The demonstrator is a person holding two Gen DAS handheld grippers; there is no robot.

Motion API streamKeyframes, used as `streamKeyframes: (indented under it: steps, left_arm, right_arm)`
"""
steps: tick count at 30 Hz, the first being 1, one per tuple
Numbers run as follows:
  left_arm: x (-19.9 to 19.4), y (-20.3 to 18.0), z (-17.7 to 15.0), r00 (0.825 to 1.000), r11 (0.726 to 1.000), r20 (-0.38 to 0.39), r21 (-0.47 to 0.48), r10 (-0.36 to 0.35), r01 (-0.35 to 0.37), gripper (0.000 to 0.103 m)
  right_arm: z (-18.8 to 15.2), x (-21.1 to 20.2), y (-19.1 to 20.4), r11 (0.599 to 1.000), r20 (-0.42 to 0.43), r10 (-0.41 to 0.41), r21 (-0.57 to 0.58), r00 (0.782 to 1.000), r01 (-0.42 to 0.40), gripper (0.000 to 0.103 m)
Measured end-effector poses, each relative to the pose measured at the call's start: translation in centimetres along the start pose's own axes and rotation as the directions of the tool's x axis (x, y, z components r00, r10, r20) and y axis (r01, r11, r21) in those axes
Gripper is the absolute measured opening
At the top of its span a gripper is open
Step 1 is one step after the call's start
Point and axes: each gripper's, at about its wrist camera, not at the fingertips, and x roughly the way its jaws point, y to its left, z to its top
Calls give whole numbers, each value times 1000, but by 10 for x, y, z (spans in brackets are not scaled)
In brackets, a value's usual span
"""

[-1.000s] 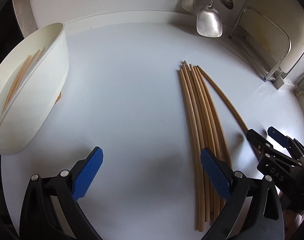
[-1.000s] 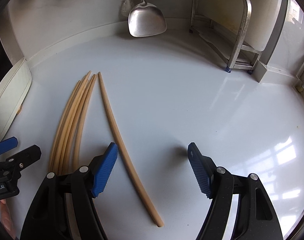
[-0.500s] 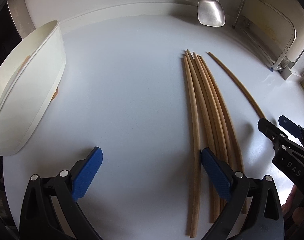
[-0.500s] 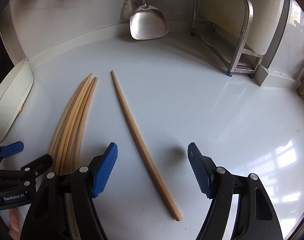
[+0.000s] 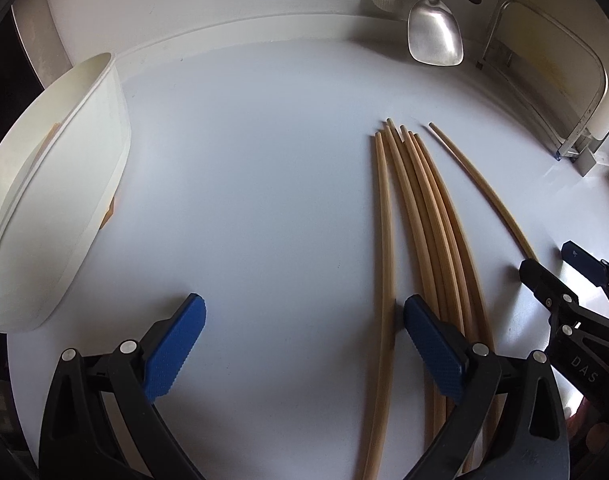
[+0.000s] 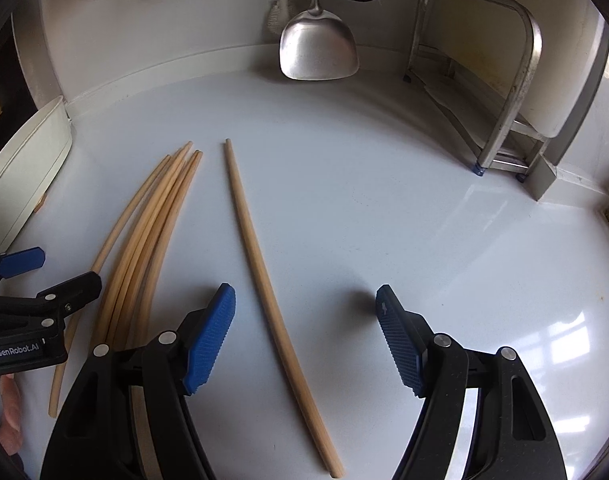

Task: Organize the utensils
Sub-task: 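Close the right tool on a chopstick while the left tool grasps another, then carry the held chopsticks into the white basin and open both tools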

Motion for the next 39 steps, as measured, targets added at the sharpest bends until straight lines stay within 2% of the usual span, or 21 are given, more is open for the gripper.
streamKeyframes:
  steps: [3,5,6,8,12,13,14,15,17,19,21,25,27,34,39]
  left_arm:
    - [0,-1,-1,1000,1000,11,-3,3,-3,97]
    - [-2,-1,-3,1000,1000,14,-9,7,-7,94]
    - [-4,-2,-5,1000,1000,17,-11,8,-8,93]
    - [-9,-4,-11,1000,1000,27,-4,7,-7,83]
    - [-16,-9,-18,999,1000,42,15,-2,1,69]
    - [-17,-10,-18,999,1000,45,16,-2,1,61]
    - [-18,-12,-17,999,1000,49,17,-1,0,47]
    - [-19,-15,-16,999,1000,52,24,-1,0,39]
    - [-19,-23,-13,999,999,52,54,-3,0,18]
    - [-20,-31,-15,999,996,53,83,10,-14,8]
    - [-20,-35,-16,998,995,53,96,24,-29,8]
    - [-23,-28,-14,1000,998,11,59,-7,6,7]
    - [-33,-24,-12,1000,999,15,46,-14,13,7]
    - [-89,2,0,999,999,43,-29,-15,16,7]
    - [-135,43,3,997,994,80,-107,22,-13,7]
  right_arm:
    - [2,1,3,1000,3,16,-19,1000,-16,64]
    - [2,0,5,999,11,22,-38,1000,-22,51]
    - [3,-1,6,999,12,25,-43,1000,-25,50]
    - [3,-1,5,998,14,30,-46,999,-29,44]
    - [5,-2,7,997,8,40,-64,999,-39,37]
    - [4,-3,8,997,7,43,-67,999,-42,35]
    - [4,-4,9,996,7,46,-71,999,-46,31]
    - [4,-5,10,996,8,49,-75,999,-48,28]
    - [4,-5,13,995,9,44,-87,999,-43,9]
    - [4,-6,14,995,10,37,-97,999,-36,7]
    - [2,-7,13,995,10,43,-92,999,-42,7]
    - [-1,-9,5,996,-7,78,-44,997,-79,6]
    - [-1,-15,1,995,-8,103,-10,995,-103,6]
    - [14,-60,4,985,25,174,1,984,-174,6]
    - [34,-96,35,961,38,275,-41,961,-273,6]
